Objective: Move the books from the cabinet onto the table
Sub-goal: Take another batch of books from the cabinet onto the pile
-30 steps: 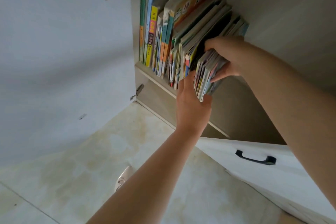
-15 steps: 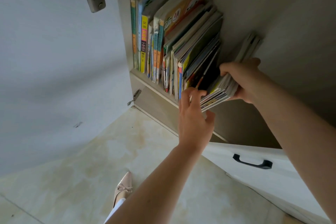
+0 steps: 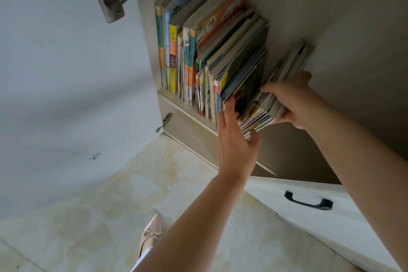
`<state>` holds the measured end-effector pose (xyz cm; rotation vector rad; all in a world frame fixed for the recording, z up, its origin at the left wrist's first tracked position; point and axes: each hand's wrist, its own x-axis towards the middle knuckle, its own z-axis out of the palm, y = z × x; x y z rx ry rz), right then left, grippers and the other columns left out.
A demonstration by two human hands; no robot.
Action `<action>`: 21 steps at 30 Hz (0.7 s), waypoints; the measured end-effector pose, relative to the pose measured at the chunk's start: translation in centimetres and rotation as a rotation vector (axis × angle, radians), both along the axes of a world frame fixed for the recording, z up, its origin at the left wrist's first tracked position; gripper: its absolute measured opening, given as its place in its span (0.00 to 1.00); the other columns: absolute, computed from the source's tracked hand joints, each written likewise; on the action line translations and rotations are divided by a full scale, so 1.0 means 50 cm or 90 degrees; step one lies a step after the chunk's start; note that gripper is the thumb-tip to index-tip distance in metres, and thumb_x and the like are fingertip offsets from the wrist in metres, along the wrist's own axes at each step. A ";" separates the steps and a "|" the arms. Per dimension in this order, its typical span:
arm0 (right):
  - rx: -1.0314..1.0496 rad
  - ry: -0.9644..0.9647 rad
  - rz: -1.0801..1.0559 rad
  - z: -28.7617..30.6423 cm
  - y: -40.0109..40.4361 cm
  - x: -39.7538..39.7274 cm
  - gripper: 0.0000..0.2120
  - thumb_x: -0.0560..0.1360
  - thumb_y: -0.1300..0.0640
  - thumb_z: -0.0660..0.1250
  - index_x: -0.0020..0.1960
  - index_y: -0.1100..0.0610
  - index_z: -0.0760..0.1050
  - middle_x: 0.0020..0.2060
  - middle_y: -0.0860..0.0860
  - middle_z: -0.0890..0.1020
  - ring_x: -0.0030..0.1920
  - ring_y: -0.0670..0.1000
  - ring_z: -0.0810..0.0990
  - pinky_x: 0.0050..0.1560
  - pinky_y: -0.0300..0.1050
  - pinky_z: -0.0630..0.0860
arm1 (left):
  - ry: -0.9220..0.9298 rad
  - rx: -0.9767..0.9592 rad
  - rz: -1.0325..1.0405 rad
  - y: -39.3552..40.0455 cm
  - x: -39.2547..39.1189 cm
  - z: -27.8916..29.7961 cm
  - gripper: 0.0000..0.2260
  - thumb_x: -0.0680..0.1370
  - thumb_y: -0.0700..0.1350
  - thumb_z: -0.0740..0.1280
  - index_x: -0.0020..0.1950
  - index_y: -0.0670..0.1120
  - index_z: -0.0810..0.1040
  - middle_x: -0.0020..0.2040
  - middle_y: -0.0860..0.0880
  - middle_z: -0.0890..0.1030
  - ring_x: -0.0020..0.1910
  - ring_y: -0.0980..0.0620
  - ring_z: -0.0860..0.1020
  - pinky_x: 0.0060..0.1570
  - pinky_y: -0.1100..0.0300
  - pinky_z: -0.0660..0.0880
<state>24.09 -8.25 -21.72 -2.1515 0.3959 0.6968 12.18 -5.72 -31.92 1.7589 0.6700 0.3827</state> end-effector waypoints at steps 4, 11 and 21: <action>-0.002 -0.003 -0.001 -0.001 -0.004 -0.004 0.22 0.75 0.63 0.67 0.55 0.53 0.53 0.43 0.57 0.73 0.37 0.57 0.81 0.31 0.53 0.80 | 0.025 0.076 -0.089 -0.009 0.004 -0.008 0.29 0.72 0.42 0.73 0.71 0.48 0.68 0.66 0.49 0.71 0.64 0.53 0.71 0.60 0.56 0.77; -0.004 -0.031 0.006 -0.006 -0.024 -0.008 0.23 0.76 0.64 0.65 0.56 0.52 0.51 0.43 0.55 0.72 0.37 0.56 0.80 0.32 0.52 0.79 | -0.050 0.317 -0.074 -0.022 0.020 -0.011 0.29 0.70 0.40 0.73 0.70 0.45 0.70 0.66 0.45 0.72 0.68 0.46 0.67 0.68 0.49 0.69; -0.005 -0.004 -0.034 -0.007 -0.053 -0.007 0.22 0.74 0.64 0.67 0.56 0.53 0.55 0.45 0.58 0.72 0.41 0.58 0.80 0.34 0.53 0.80 | 0.011 0.229 -0.172 -0.017 0.028 -0.050 0.28 0.71 0.43 0.74 0.69 0.46 0.71 0.61 0.47 0.80 0.59 0.47 0.79 0.57 0.52 0.79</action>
